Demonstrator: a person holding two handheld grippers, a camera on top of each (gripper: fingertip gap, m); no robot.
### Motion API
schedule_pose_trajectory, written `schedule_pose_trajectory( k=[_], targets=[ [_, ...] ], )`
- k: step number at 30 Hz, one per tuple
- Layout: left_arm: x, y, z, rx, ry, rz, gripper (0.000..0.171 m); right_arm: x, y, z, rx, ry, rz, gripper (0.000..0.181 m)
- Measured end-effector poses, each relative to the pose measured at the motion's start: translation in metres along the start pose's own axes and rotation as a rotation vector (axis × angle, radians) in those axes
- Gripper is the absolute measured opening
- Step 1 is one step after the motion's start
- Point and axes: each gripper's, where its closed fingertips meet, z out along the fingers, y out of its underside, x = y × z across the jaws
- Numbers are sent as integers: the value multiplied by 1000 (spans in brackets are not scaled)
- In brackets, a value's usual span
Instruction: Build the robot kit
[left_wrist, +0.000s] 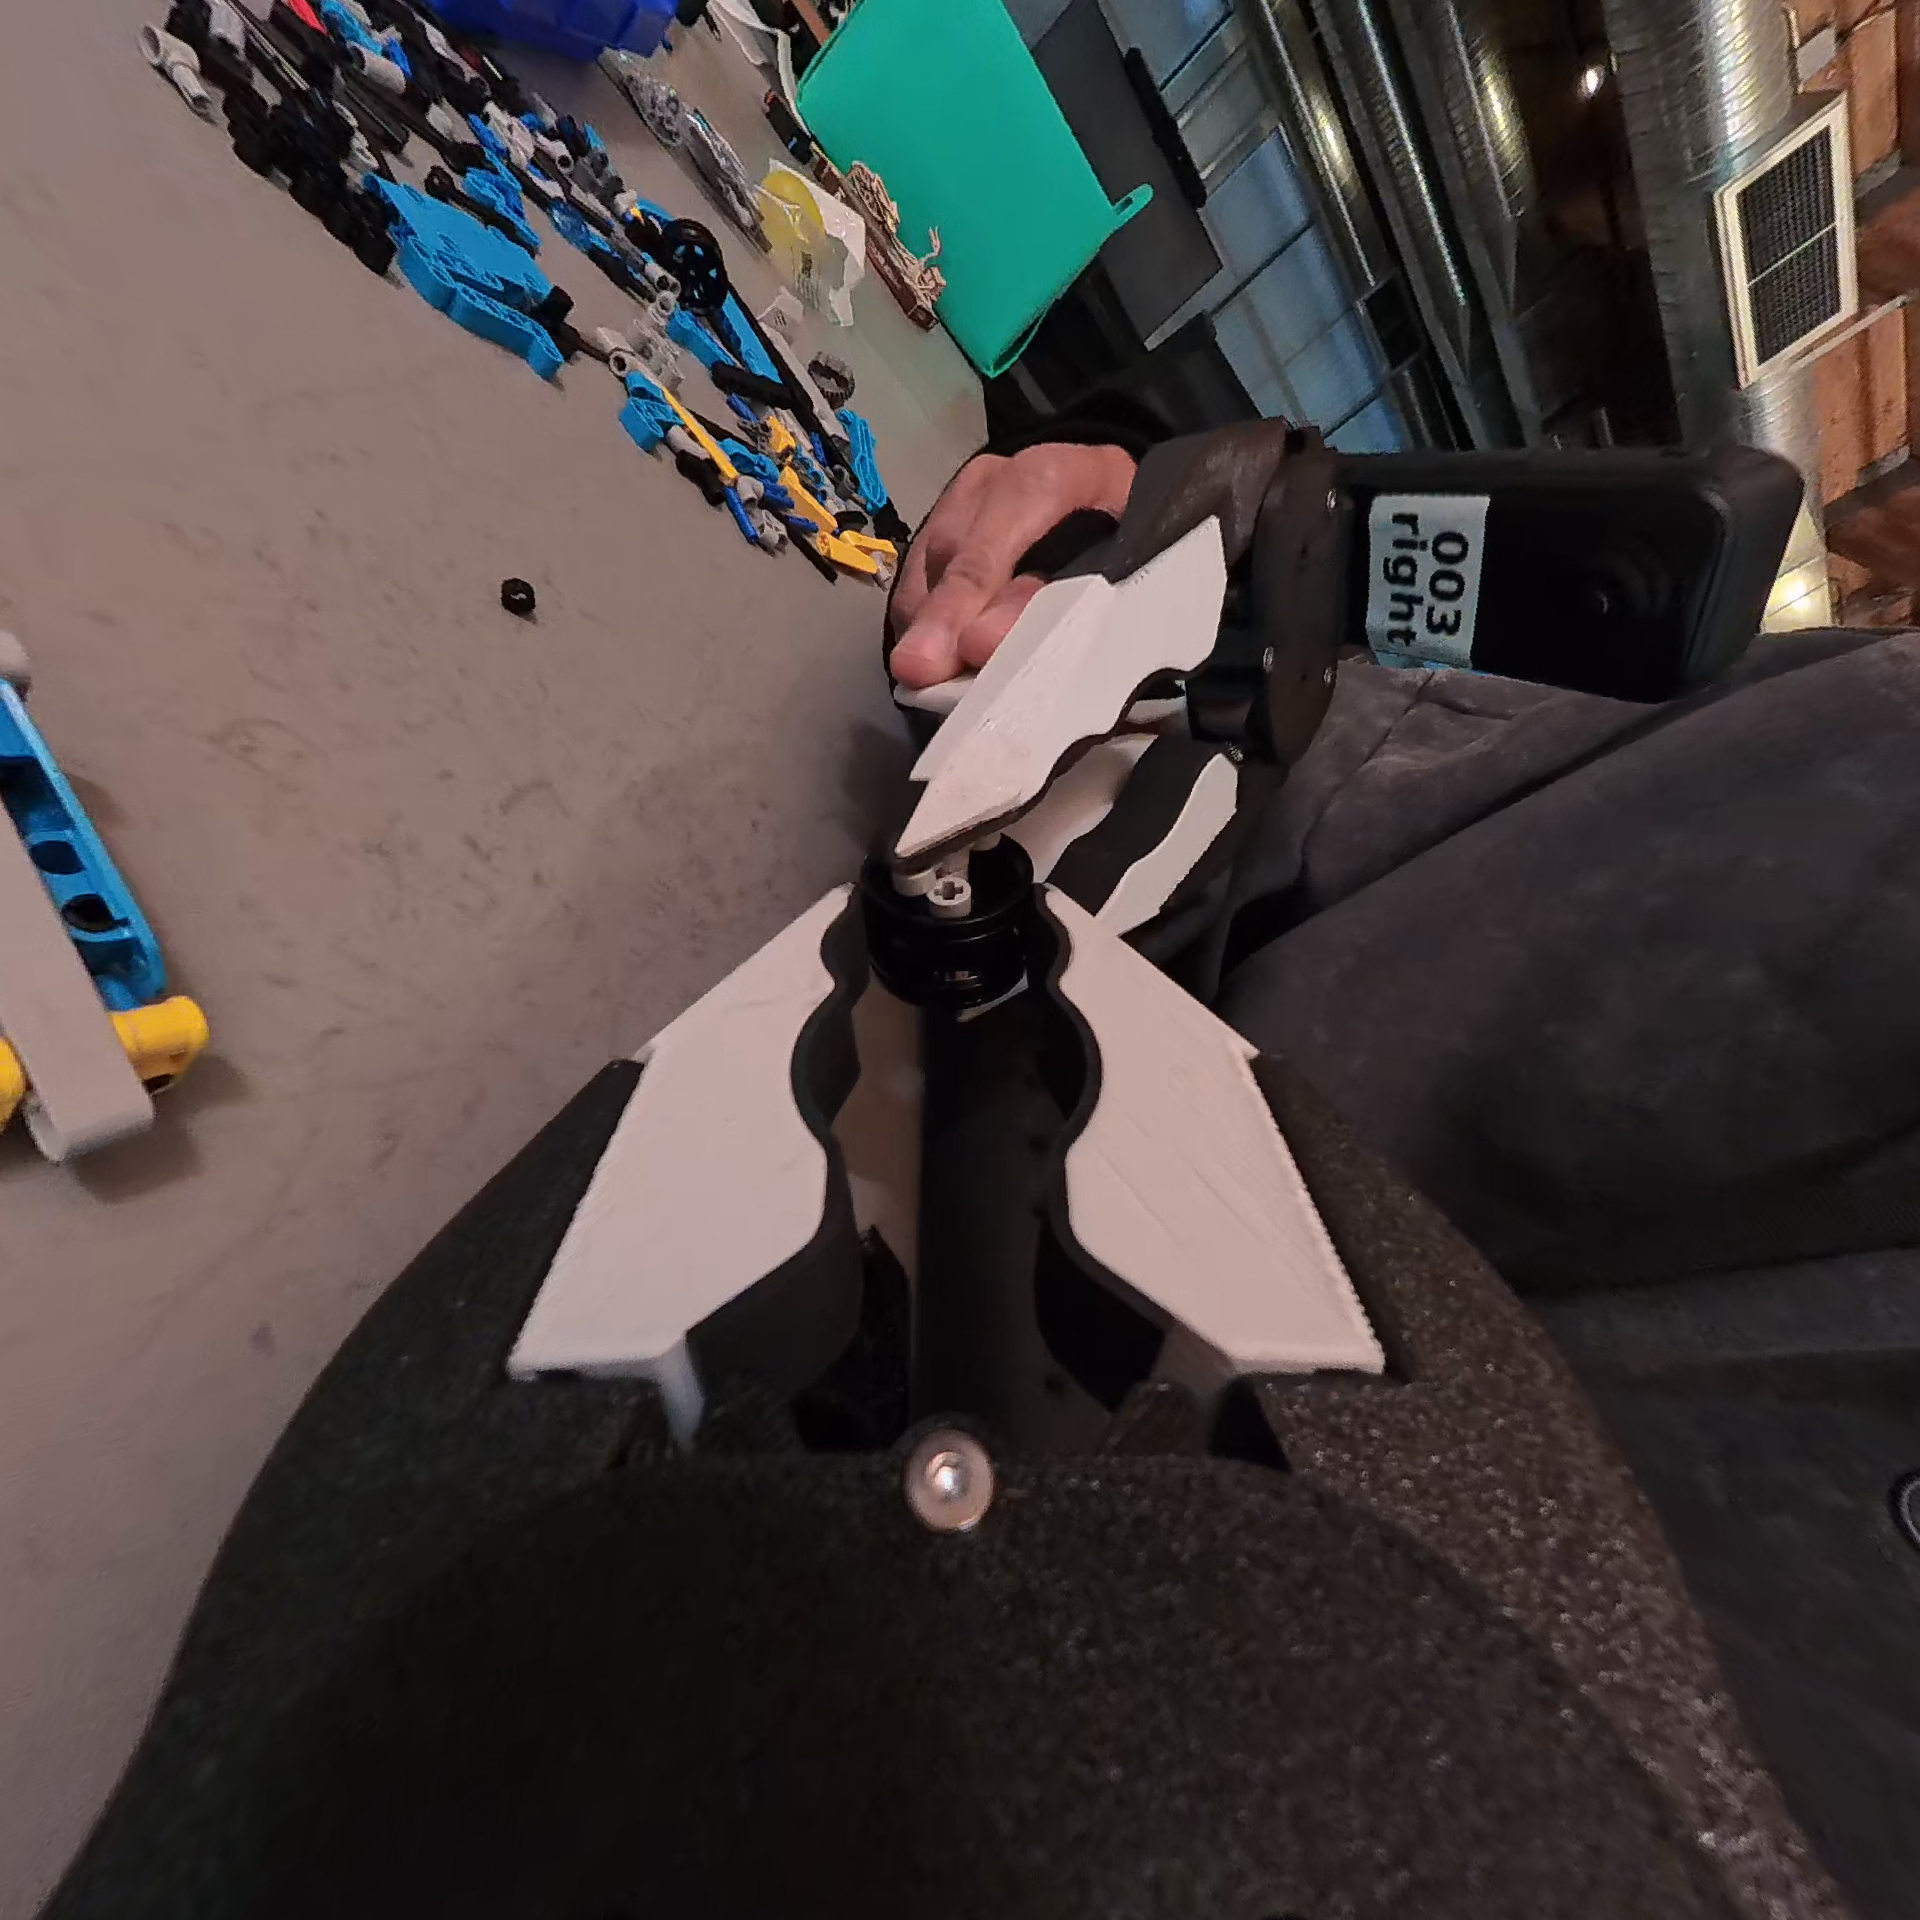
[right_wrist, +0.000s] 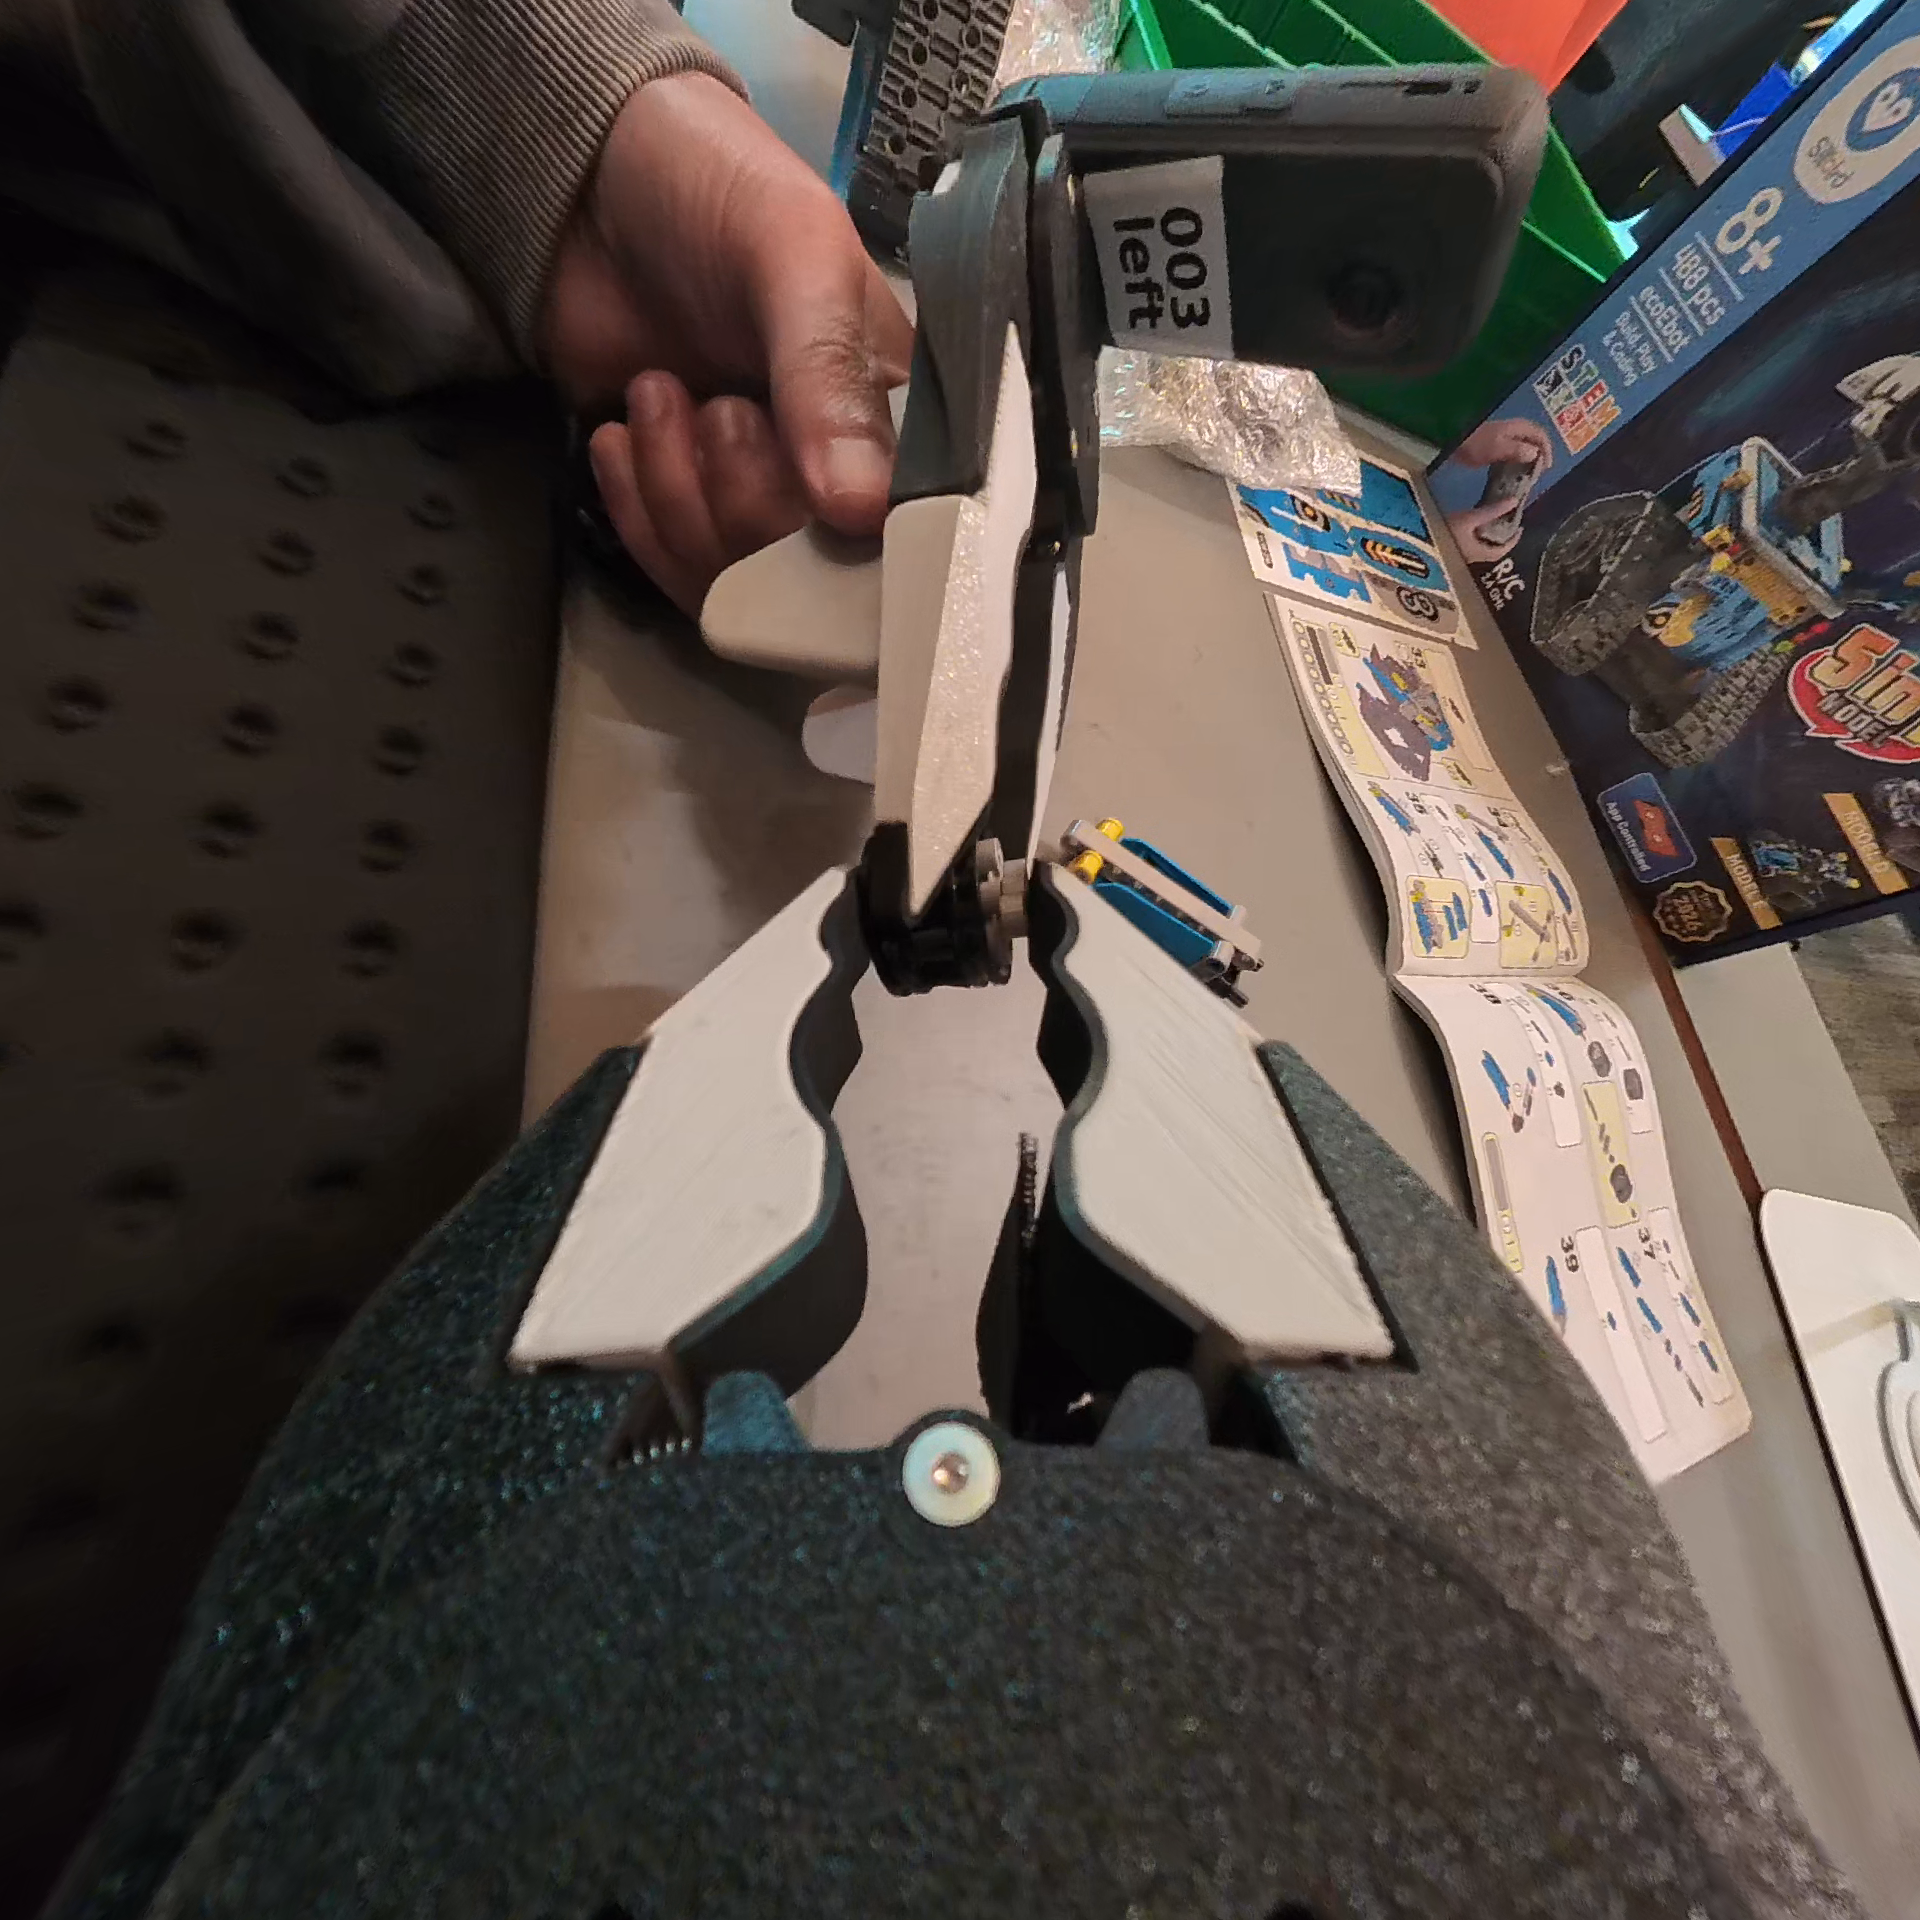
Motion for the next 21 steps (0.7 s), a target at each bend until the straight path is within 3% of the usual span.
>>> schedule_pose_trajectory(
  k=[7, 11, 14, 17, 21],
  targets=[
    [-6, -8, 1, 32, -68, 69, 30, 11, 1, 0, 48, 8, 101, 33],
    [-15, 3, 7, -42, -189, 201, 30, 14, -4, -17, 121, -39, 153, 52],
    [-20, -1, 6, -44, -310, 374, 30, 10, -10, -27, 179, -110, 188, 37],
    [-20, -7, 4, -34, -425, 588, 30, 19, -10, -34, 213, -142, 291, 35],
    [-16, -11, 6, -24, -475, 734, 31, 24, -4, -32, 203, -160, 368, 31]
  ],
)
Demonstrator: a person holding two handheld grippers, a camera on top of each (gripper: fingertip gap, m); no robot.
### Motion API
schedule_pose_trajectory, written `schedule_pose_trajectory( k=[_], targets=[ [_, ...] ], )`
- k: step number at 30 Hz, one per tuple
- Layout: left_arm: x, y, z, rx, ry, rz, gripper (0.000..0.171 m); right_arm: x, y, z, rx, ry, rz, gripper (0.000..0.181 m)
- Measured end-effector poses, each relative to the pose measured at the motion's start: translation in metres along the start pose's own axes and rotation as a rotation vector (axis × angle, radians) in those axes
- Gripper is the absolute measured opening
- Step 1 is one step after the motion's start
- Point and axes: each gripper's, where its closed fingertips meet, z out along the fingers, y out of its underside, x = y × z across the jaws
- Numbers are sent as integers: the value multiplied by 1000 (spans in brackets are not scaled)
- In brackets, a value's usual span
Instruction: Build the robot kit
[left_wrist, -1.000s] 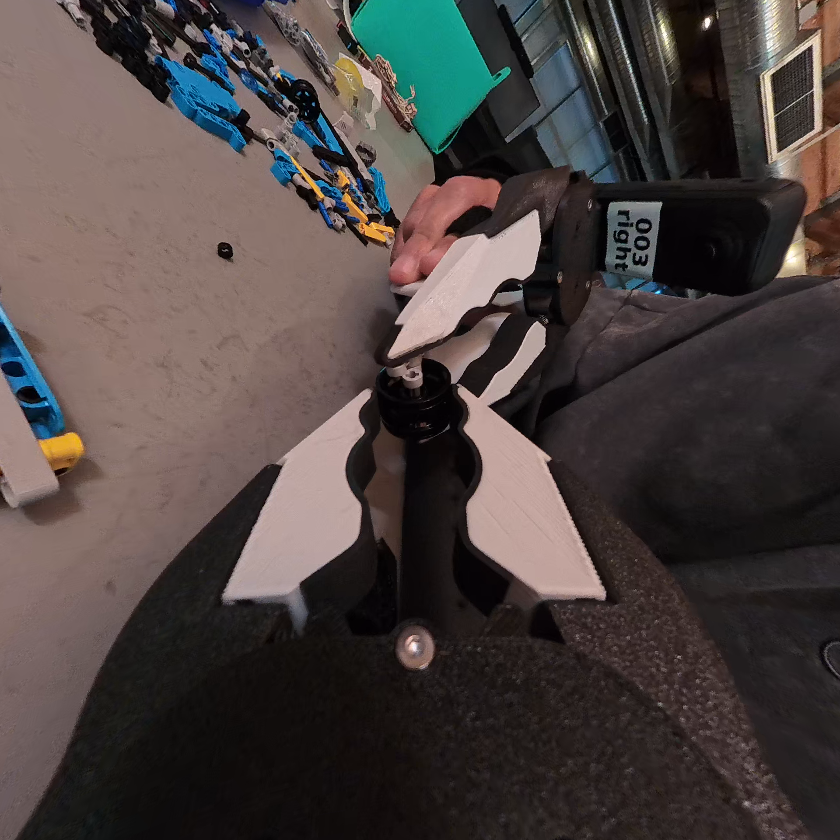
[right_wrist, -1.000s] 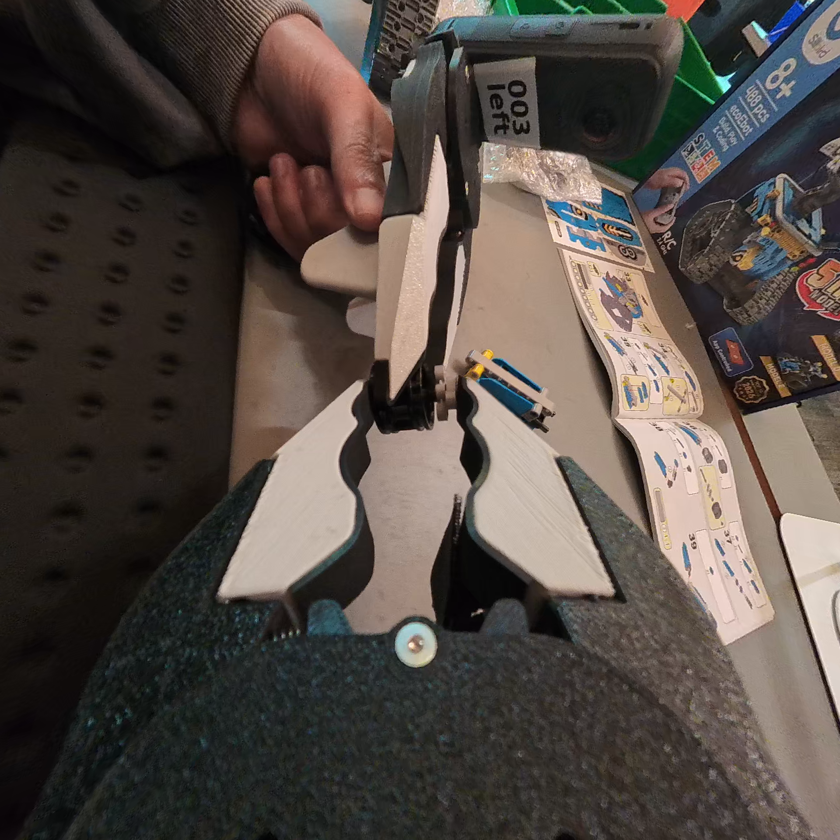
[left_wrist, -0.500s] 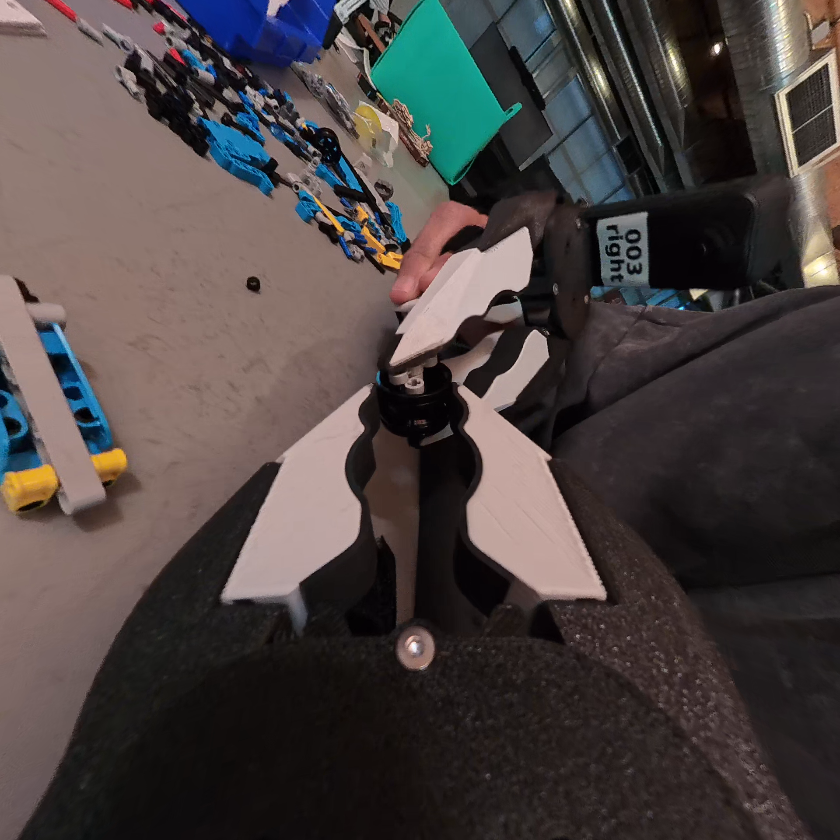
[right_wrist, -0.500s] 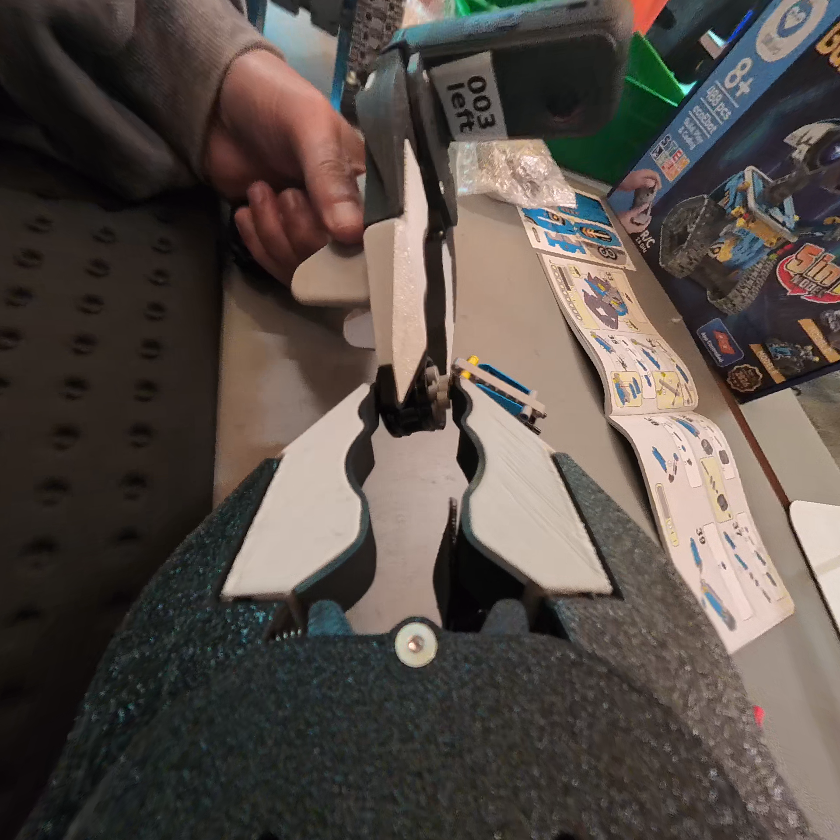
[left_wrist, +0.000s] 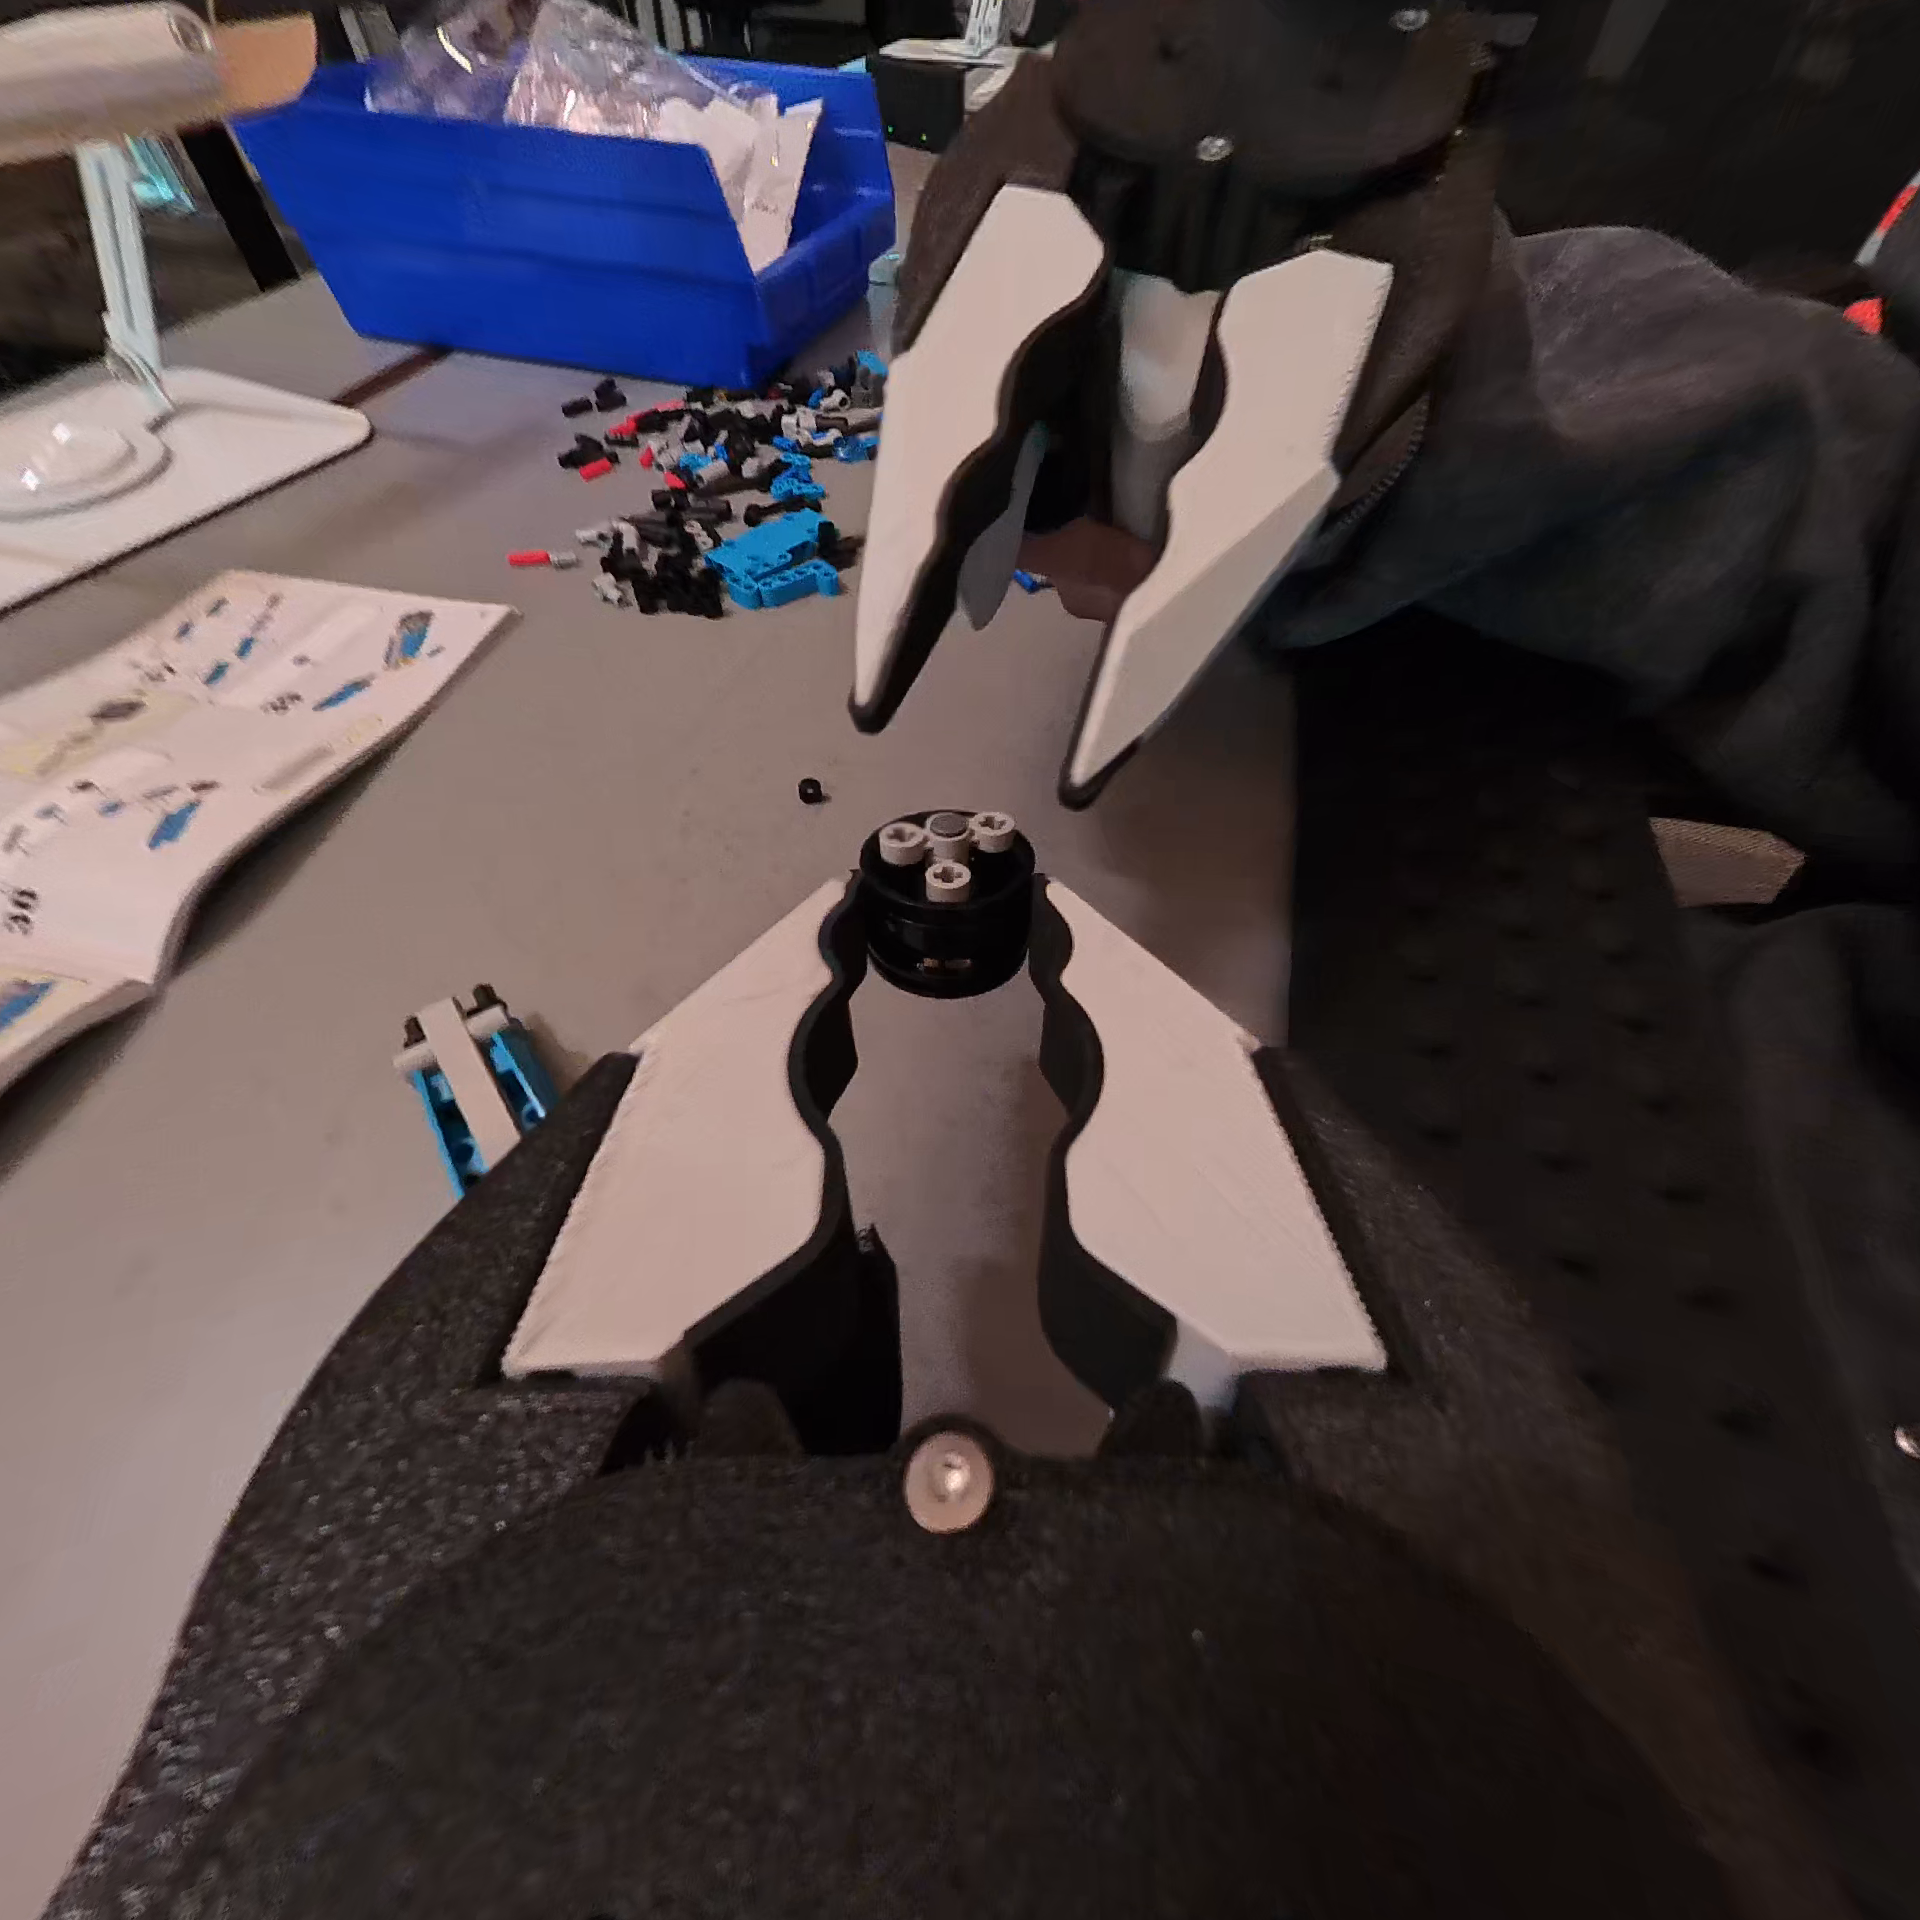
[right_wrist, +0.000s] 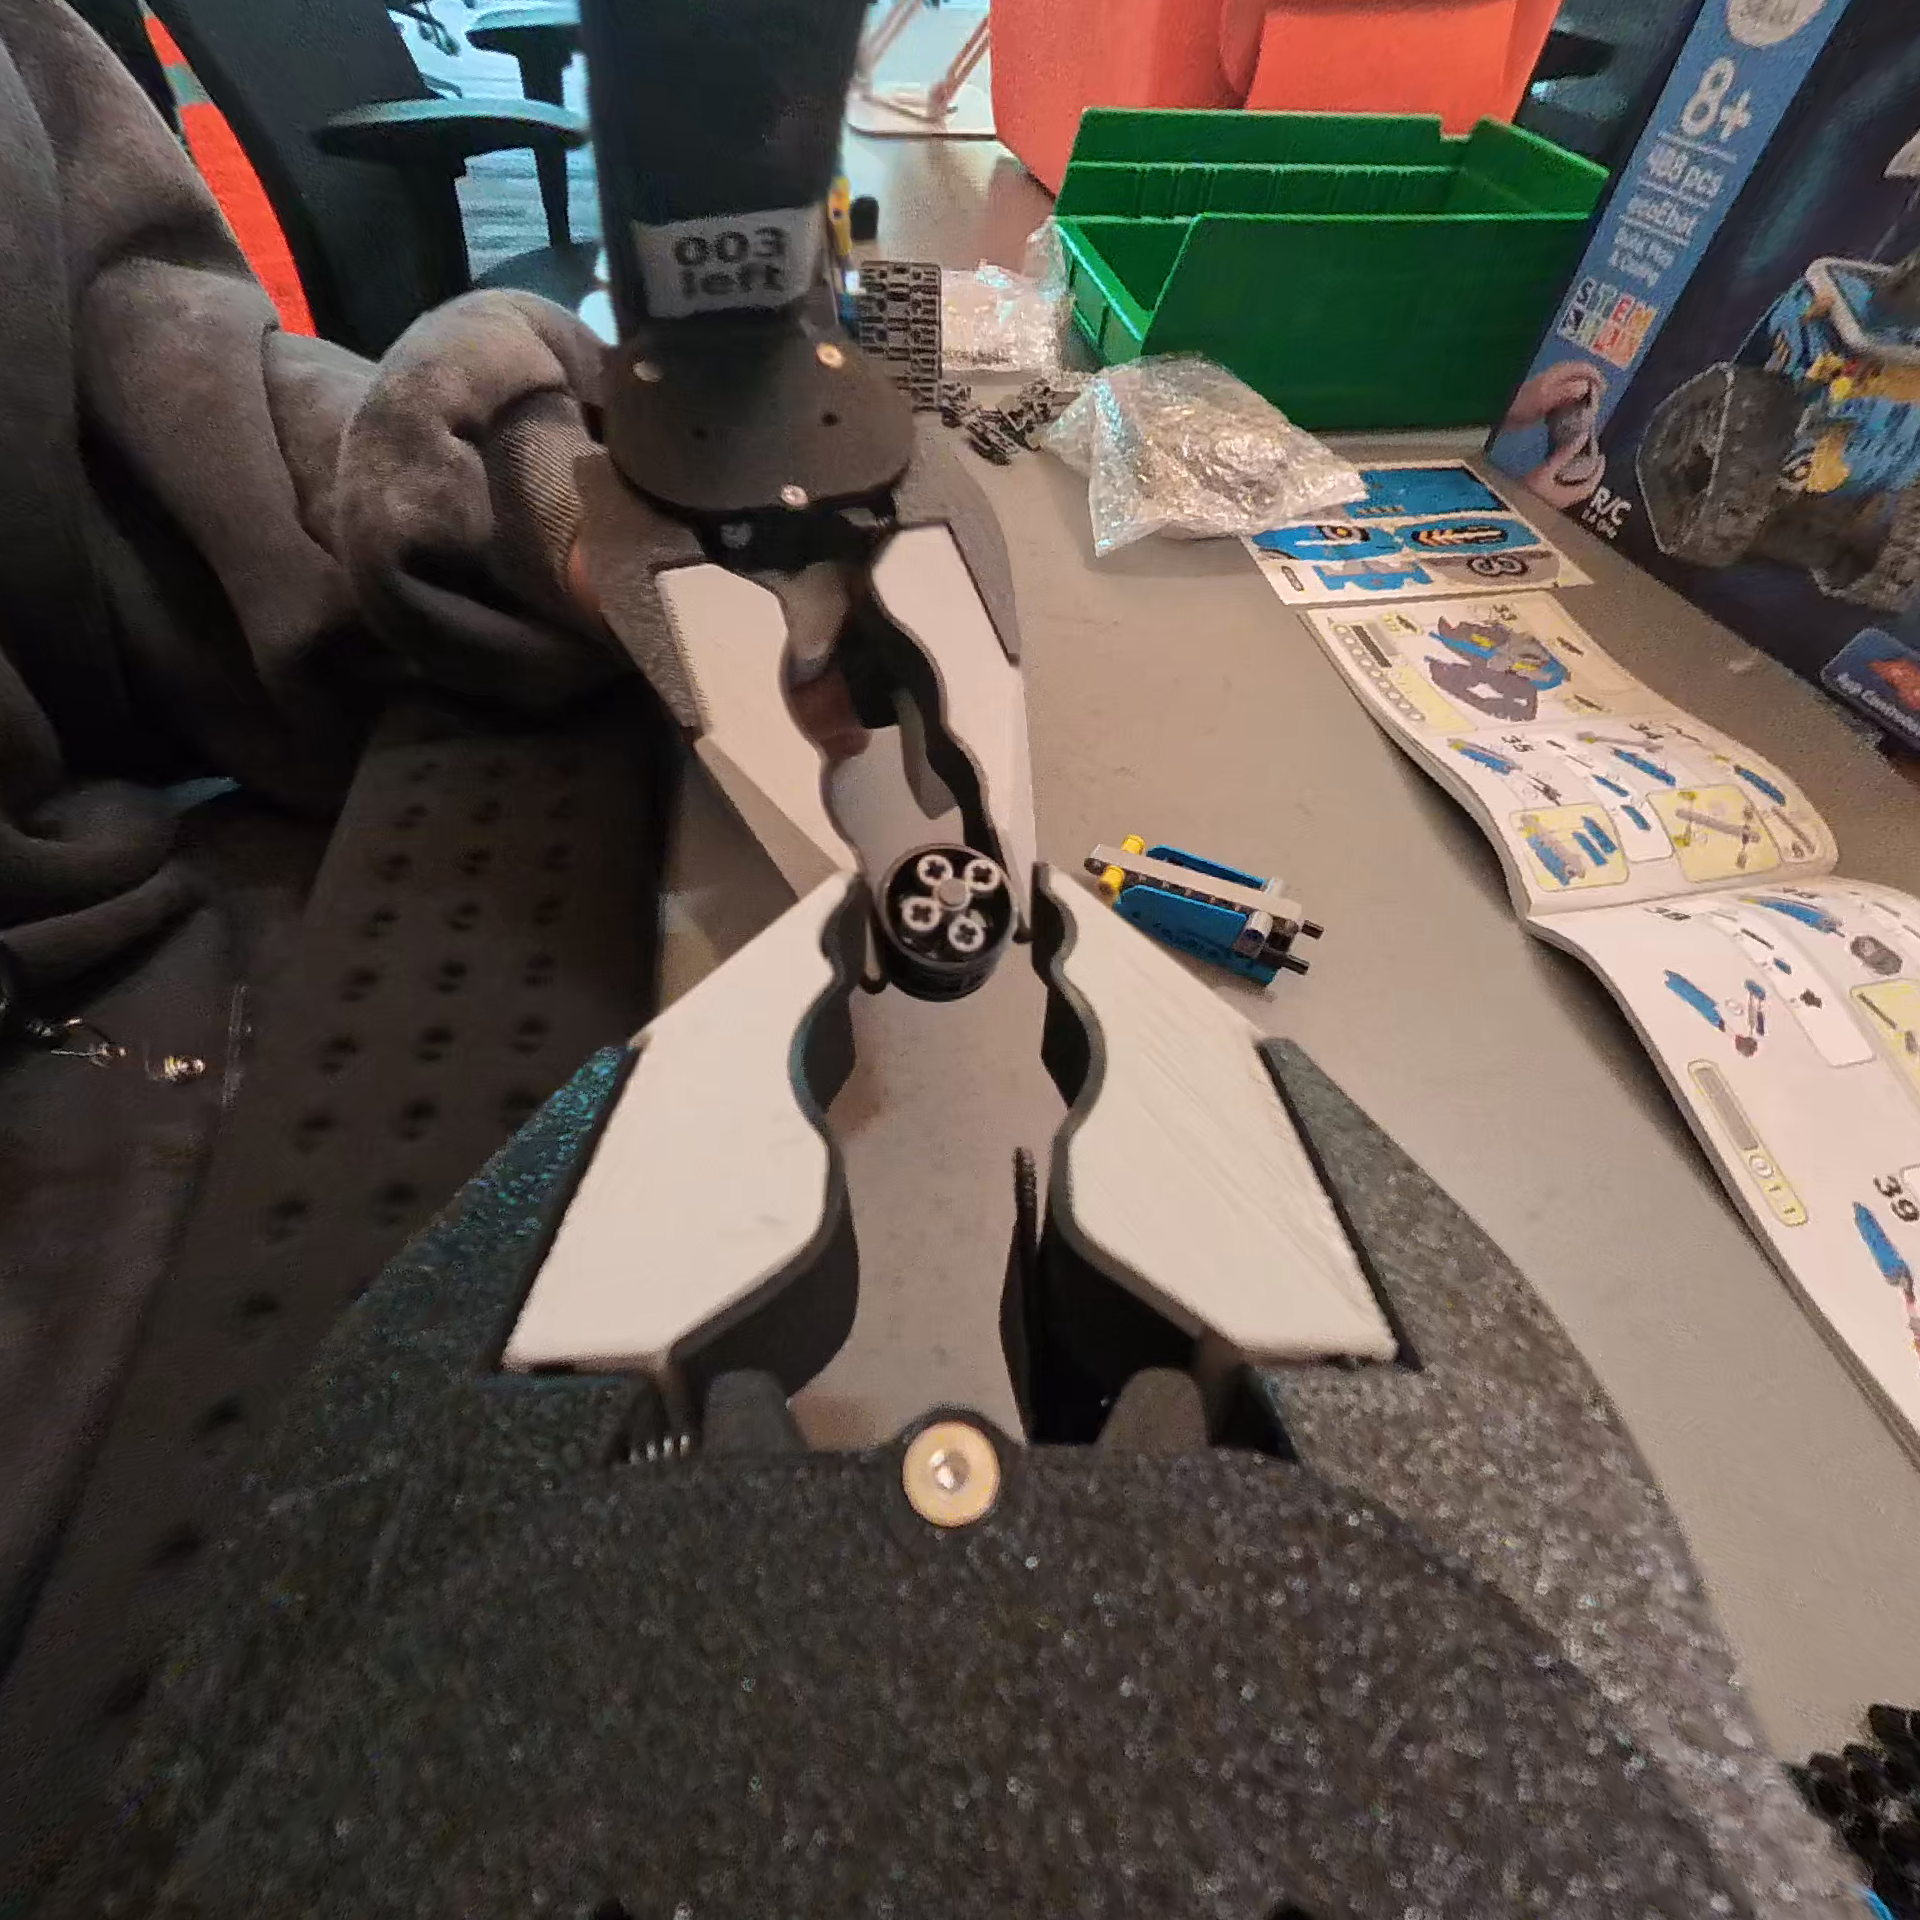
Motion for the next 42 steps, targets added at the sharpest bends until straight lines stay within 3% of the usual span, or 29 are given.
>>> schedule_pose_trajectory(
  k=[8, 11, 24, 34, 38, 42],
  targets=[
    [3, -5, -2, 24, 15, 9, 31, 17, 5, -4, -28, 90, -22, 24],
    [3, -3, -1, 15, 12, 11, 31, 7, -1, -4, 11, 22, 6, 24],
    [13, 7, 6, -51, 18, 102, 30, -13, 19, 6, -92, -37, -149, 10],
    [18, 12, 9, -77, 32, 138, 31, -14, 25, 2, -132, -63, -144, 19],
    [25, 23, 14, -141, 27, 230, 31, -27, 40, 6, -214, -140, -185, 10],
    [20, 32, 17, -195, -11, 263, 30, -23, 52, 12, -309, -94, -222, 8]
  ],
)
